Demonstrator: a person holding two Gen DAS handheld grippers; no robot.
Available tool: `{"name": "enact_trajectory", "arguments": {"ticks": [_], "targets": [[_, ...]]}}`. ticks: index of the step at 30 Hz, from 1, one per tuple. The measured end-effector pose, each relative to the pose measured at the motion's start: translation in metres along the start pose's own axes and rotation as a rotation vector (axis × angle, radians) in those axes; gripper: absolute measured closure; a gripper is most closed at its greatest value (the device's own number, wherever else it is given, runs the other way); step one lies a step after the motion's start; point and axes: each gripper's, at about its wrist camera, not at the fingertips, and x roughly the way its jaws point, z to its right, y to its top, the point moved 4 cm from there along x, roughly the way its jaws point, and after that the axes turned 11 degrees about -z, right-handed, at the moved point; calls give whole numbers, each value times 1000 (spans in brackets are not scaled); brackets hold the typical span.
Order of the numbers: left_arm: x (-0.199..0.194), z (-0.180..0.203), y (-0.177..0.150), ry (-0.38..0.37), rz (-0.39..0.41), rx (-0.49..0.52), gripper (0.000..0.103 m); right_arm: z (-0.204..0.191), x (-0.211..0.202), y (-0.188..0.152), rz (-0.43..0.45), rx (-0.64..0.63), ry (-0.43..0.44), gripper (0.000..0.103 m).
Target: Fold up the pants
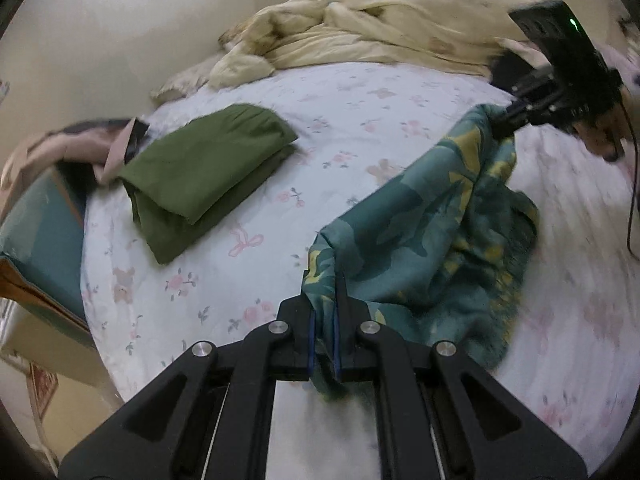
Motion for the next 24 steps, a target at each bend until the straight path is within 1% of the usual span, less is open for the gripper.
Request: {"name": "enact_trajectory", "arguments": {"ticks": [2, 3, 4, 5, 6, 8, 9, 12, 13, 14, 15, 17, 19, 20, 22, 23, 24], "targets": [[-8, 11, -10, 28, 18, 53, 99, -13, -7, -12, -9, -47, -23, 95], [-13, 22, -17, 52, 27, 101, 99, -21, -7, -21, -28, -79, -53, 95], [-16, 30, -23, 67, 35, 136, 99, -29, -4, -31, -61, -113, -83, 95], [-18, 38, -28, 62, 36, 164, 99, -37, 0, -39, -97, -149, -106, 96], [-19, 52, -38, 70, 29, 224, 99, -43, 5, -49, -130, -175, -122, 96], [-14, 69, -54, 76, 4, 299, 99, -53, 14, -66, -182, -208, -152, 96], [-9, 79, -65, 77, -21, 338, 99, -54, 18, -72, -204, -206, -154, 96], [2, 102, -86, 97, -64, 442, 97, -57, 27, -83, -252, -213, -171, 96], [6, 108, -92, 92, -85, 466, 95, -58, 29, -86, -264, -208, -169, 96], [9, 112, -96, 89, -107, 477, 95, -59, 31, -89, -276, -207, -167, 96], [12, 113, -100, 103, -130, 477, 95, -59, 34, -92, -300, -197, -172, 95], [13, 112, -104, 97, -161, 472, 91, -58, 36, -96, -328, -183, -203, 95], [11, 110, -107, 79, -233, 456, 88, -58, 35, -101, -371, -171, -198, 95], [7, 108, -108, 53, -255, 447, 84, -56, 34, -104, -399, -146, -188, 91], [-10, 99, -107, -12, -274, 411, 81, -50, 25, -109, -443, -109, -177, 92], [-19, 92, -105, -42, -267, 380, 81, -43, 15, -110, -438, -90, -200, 91], [-32, 80, -98, -105, -247, 312, 81, -39, 4, -109, -403, -65, -214, 91]]}}
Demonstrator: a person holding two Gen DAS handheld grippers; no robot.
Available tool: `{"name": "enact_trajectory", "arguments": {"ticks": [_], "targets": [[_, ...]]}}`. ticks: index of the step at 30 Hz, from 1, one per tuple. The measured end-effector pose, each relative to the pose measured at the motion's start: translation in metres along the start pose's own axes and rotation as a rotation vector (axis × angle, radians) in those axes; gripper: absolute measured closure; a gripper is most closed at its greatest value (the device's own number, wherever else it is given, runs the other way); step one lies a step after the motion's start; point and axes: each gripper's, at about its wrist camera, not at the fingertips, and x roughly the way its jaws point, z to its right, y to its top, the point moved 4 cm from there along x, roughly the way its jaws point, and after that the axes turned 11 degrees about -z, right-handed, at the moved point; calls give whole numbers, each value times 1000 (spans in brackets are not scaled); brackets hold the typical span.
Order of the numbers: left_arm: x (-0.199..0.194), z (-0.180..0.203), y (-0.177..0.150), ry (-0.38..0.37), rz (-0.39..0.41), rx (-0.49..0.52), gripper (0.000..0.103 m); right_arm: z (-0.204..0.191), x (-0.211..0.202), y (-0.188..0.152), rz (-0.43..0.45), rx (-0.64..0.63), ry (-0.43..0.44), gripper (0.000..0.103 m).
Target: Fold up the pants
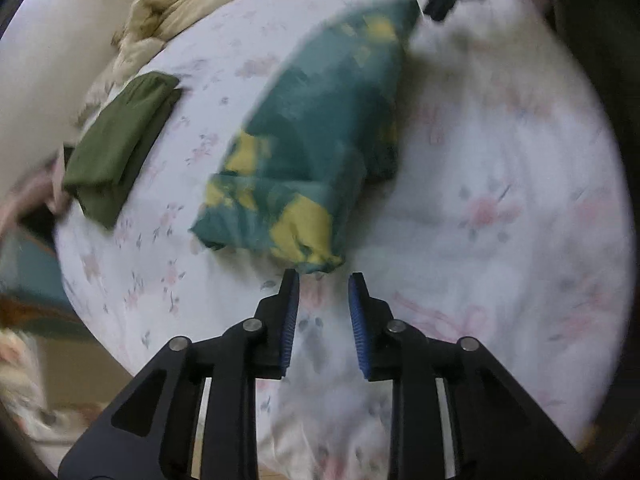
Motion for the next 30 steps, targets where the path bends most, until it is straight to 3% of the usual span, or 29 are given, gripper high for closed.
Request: {"name": "enact_trajectory", "arguments": {"ticks": [2, 4, 7, 12, 14, 16, 18, 22, 24, 26, 27, 28, 29, 30], "targets": [[-19, -22, 3, -79, 63, -130, 81, 18, -21, 3, 83, 101, 15, 90], [-33, -58, 14, -144, 142, -388, 81, 29, -44, 13, 197, 189, 91, 90], [-29, -78, 39, -205, 190, -629, 82, 33, -59, 37, 296, 272, 176, 90], [6, -54, 82, -298, 205, -734, 82, 22, -30, 71, 256, 319, 354, 90], [26, -41, 93, -309, 162, -723, 82, 5, -11, 72, 181, 260, 343, 91], [52, -26, 94, -270, 60, -674, 82, -3, 11, 70, 96, 211, 282, 94], [67, -16, 86, -235, 18, -636, 79, -6, 30, 61, 23, 208, 243, 94], [58, -18, 81, -255, 37, -671, 79, -4, 33, 56, 17, 205, 241, 94], [47, -27, 76, -294, 31, -733, 78, 4, 18, 54, 64, 233, 280, 93], [30, -43, 66, -306, 62, -792, 68, 19, -3, 50, 148, 283, 313, 90], [23, -54, 59, -283, 82, -820, 51, 28, -10, 49, 181, 317, 327, 89], [16, -66, 50, -241, 101, -856, 28, 38, -15, 46, 212, 366, 350, 75], [13, -77, 40, -189, 113, -898, 11, 46, -16, 42, 228, 408, 375, 42], [15, -84, 32, -155, 112, -938, 7, 55, -13, 41, 229, 454, 393, 26]]}}
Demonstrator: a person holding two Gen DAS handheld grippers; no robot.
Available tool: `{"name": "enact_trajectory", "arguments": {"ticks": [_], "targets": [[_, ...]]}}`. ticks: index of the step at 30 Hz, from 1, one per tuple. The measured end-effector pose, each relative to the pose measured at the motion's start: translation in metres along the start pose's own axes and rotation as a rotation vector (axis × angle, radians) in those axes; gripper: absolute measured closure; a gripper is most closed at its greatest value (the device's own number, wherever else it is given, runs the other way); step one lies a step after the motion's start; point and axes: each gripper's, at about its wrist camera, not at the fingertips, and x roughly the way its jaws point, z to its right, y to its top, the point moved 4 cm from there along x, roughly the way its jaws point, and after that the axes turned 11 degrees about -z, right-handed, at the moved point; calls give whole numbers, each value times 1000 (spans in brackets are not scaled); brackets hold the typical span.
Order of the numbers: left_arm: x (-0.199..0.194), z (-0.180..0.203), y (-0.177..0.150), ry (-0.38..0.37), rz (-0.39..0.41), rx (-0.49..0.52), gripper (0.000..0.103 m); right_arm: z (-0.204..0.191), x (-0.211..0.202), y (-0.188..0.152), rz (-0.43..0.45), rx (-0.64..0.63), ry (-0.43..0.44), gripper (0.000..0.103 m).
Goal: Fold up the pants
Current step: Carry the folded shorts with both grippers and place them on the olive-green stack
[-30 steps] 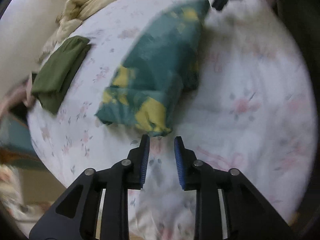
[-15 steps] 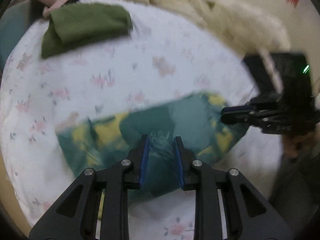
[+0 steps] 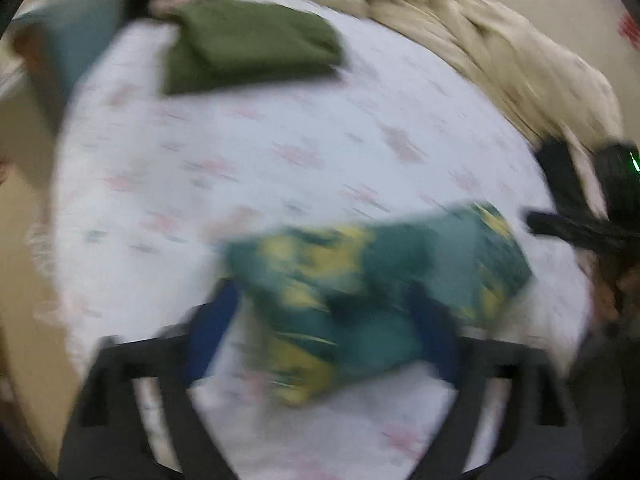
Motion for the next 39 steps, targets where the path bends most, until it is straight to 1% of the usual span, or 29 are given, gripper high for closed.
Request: {"name": "enact_trajectory", "arguments": {"ticks": [1, 2, 4, 5, 6, 8, 9, 10, 11, 12, 13, 14, 15, 16, 17, 18, 19, 20, 22, 24, 26, 27, 29, 30, 32, 33, 35, 38, 39], "targets": [[4, -11, 1, 17, -4, -43, 6, 9, 4, 2, -3, 52, -2, 14], [10, -21, 1, 10, -23, -87, 6, 15, 10, 3, -14, 87, 5, 14], [29, -35, -1, -65, -79, -180, 6, 26, 27, 0, -67, 139, 32, 14], [38, -36, -2, -91, -105, -201, 6, 27, 36, -1, -97, 154, 45, 14], [49, -34, -2, -119, -139, -216, 6, 27, 45, -1, -126, 162, 61, 14], [63, -26, -4, -178, -167, -232, 6, 23, 64, -3, -170, 154, 81, 14], [67, -18, -4, -190, -176, -211, 6, 19, 72, -3, -182, 142, 73, 14], [70, -10, -5, -194, -169, -172, 8, 16, 78, -6, -176, 122, 46, 13], [70, -4, -6, -198, -156, -139, 15, 13, 80, -9, -159, 110, 33, 11], [71, 8, -7, -202, -147, -99, 24, 12, 80, -9, -141, 108, 29, 11], [72, 14, -9, -203, -152, -80, 38, 10, 81, -8, -129, 110, 35, 13], [71, 19, -11, -212, -158, -62, 48, 8, 80, -9, -126, 115, 51, 19], [71, 23, -12, -232, -163, -49, 54, 6, 79, -11, -125, 120, 79, 22], [72, 26, -13, -244, -169, -44, 64, 2, 80, -11, -122, 118, 103, 36], [72, 26, -12, -247, -171, -39, 76, -1, 81, -12, -124, 108, 121, 46], [70, 26, -10, -248, -165, -42, 80, -5, 83, -12, -126, 95, 147, 60], [68, 25, -9, -252, -158, -43, 85, -8, 82, -10, -111, 89, 151, 64], [64, 25, -7, -256, -144, -45, 87, -12, 79, -7, -93, 75, 149, 70], [49, 25, -1, -273, -104, -55, 87, -16, 62, 1, -24, 62, 175, 77], [30, 25, 9, -289, -52, -53, 88, -20, 41, 13, 40, 49, 211, 80], [6, 22, 31, -303, 12, -60, 88, -28, 23, 31, 81, 12, 234, 80], [0, 21, 41, -301, 29, -63, 88, -31, 15, 43, 101, -5, 240, 80], [-16, 14, 70, -292, 78, -68, 87, -39, 4, 73, 131, -35, 254, 80], [-23, 10, 87, -280, 97, -58, 87, -43, -1, 92, 147, -55, 251, 80], [-36, -3, 131, -252, 146, -41, 87, -52, -4, 138, 167, -92, 253, 80], [-38, -7, 145, -246, 155, -38, 87, -55, -5, 157, 174, -105, 249, 80], [-36, -18, 186, -210, 174, -29, 87, -60, -1, 204, 182, -135, 233, 81], [-22, -42, 251, -140, 191, -13, 87, -63, 18, 280, 176, -170, 200, 81], [-17, -49, 261, -132, 196, -16, 87, -62, 22, 298, 176, -177, 193, 81]]}}
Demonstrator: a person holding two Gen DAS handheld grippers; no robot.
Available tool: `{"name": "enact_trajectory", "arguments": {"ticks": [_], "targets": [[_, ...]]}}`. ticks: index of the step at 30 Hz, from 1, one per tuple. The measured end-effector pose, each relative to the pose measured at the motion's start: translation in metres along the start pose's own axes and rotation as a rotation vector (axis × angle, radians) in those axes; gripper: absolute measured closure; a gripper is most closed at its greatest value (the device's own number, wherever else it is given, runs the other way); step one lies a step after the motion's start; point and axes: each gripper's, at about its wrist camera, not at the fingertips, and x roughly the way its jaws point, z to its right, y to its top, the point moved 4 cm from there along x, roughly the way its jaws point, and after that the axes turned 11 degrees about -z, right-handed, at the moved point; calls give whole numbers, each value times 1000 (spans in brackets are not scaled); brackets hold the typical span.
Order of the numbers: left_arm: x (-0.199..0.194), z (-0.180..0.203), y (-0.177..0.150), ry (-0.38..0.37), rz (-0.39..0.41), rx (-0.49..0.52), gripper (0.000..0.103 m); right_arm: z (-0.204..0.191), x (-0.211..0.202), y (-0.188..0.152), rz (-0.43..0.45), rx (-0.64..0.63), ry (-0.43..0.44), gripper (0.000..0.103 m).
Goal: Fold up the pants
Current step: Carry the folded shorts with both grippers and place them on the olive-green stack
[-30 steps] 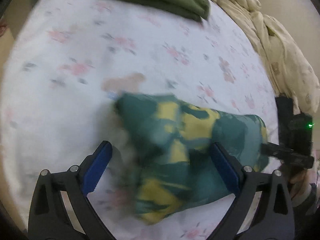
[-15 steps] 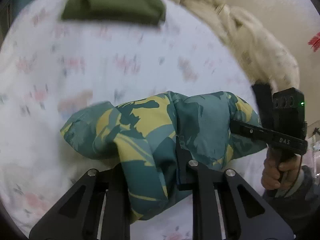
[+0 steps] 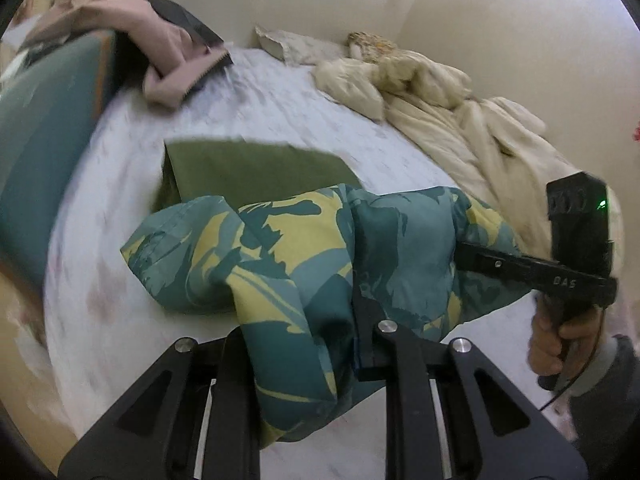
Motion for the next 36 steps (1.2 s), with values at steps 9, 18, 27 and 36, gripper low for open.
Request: {"name": "enact_trajectory", "arguments": {"ticks": [9, 18, 27, 36], "targets": [[97, -75, 81, 105, -20, -8, 87, 72, 97, 106, -61, 12, -71, 81], [110, -125, 74, 172, 11, -29, 22, 149, 100, 108, -43, 89, -232, 33], [23, -131, 52, 270, 290, -117, 28, 111, 32, 102, 179, 28, -335, 62], [99, -110, 76, 341, 97, -50, 97, 74, 104, 118, 19, 23, -336, 95]]}}
